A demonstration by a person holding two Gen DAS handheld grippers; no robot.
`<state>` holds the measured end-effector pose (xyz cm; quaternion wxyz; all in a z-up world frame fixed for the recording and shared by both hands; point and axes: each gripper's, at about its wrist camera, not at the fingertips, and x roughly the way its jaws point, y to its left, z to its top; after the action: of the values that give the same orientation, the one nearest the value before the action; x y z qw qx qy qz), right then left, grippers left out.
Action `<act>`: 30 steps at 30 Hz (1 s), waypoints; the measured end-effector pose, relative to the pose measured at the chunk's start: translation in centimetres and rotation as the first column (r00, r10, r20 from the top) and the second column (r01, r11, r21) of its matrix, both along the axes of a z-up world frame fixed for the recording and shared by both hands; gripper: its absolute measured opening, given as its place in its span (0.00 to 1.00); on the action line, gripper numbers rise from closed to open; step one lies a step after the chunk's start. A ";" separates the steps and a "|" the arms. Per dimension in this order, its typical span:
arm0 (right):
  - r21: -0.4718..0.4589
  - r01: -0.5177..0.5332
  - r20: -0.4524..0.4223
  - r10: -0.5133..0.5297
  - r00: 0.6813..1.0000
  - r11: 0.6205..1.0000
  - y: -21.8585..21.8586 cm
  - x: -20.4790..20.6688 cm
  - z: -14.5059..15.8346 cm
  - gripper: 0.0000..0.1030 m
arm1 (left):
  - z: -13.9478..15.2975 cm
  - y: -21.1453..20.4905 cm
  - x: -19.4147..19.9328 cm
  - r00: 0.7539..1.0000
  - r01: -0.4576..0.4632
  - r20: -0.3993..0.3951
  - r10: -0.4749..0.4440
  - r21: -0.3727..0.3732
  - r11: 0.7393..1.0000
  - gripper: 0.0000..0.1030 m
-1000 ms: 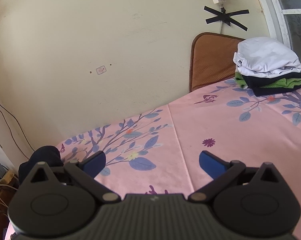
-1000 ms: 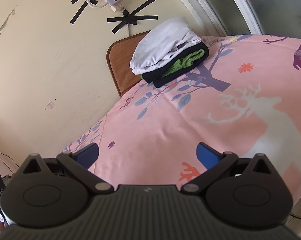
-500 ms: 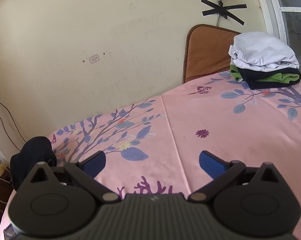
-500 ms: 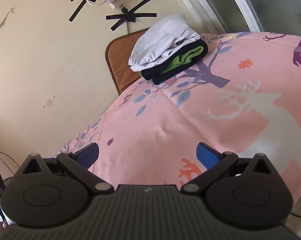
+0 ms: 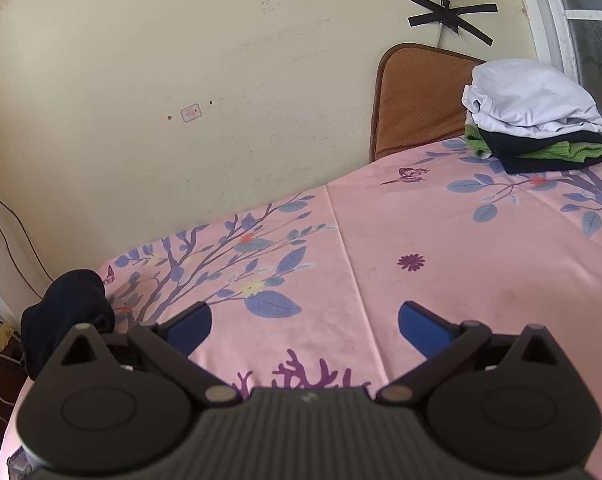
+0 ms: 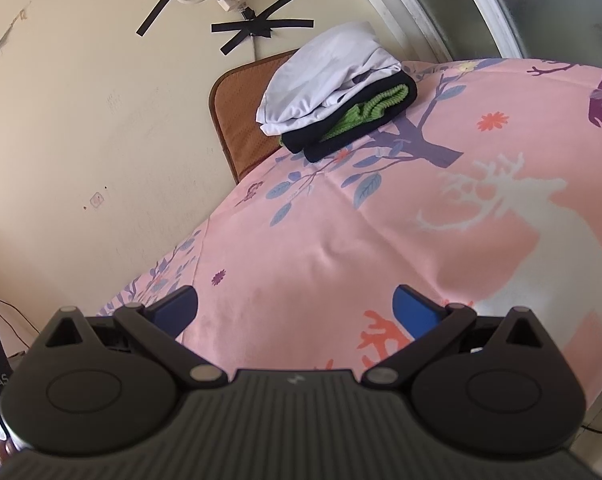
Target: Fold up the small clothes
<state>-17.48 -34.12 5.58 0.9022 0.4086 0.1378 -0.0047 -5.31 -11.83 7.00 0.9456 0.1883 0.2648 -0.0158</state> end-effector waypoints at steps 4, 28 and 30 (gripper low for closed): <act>-0.001 0.000 -0.002 0.000 1.000 1.000 0.1 0.0 0.0 1.00 | 0.0 0.0 0.1 1.000 0.006 -0.002 -0.006 0.002 1.000 1.00; 0.017 0.019 -0.009 -0.019 1.000 1.000 0.2 -0.2 -0.3 1.00 | -0.3 -1.0 -0.1 0.999 0.042 -0.010 -0.042 0.036 0.998 1.00; 0.017 0.019 -0.009 -0.019 1.000 1.000 0.2 -0.2 -0.3 1.00 | -0.4 -1.0 0.0 0.999 0.046 -0.013 -0.046 0.036 0.998 1.00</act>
<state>-17.69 -33.95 5.29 0.8980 0.4175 0.1379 -0.0137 -5.31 -12.82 6.64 0.9398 0.2116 0.2663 -0.0338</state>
